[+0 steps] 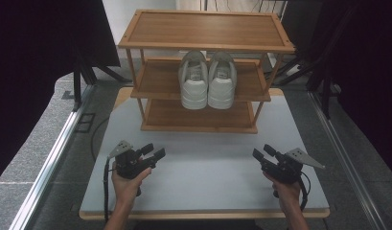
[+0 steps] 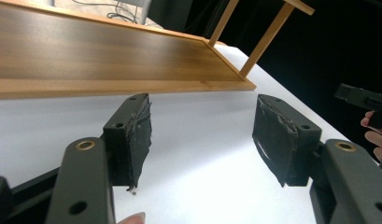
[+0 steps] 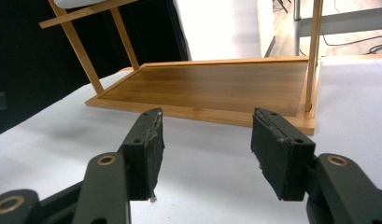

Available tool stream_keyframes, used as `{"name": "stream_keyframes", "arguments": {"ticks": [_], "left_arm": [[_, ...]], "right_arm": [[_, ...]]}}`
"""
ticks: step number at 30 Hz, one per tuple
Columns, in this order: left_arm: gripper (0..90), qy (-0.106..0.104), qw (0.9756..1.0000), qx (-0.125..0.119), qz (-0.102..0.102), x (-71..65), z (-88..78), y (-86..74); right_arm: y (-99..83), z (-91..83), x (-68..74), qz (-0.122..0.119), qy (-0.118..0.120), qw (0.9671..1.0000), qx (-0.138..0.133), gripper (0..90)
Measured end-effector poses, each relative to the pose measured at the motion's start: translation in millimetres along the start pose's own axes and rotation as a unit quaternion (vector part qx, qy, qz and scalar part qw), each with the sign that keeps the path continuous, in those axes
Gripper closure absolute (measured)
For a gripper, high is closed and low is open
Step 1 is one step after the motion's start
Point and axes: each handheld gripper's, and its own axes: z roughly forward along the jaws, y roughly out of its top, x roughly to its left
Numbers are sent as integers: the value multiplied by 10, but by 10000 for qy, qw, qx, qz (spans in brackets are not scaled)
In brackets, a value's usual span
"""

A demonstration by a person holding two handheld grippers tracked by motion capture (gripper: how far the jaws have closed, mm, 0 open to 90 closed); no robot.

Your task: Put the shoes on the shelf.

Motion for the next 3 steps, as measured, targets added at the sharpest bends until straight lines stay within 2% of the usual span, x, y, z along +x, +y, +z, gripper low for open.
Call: {"name": "stream_keyframes", "arguments": {"ticks": [3], "left_arm": [[368, 86, 9999, 5, -97, 60, -16, -7]], "right_arm": [[-10, 20, -26, 37, 28, 10000, 24, 424]]}}
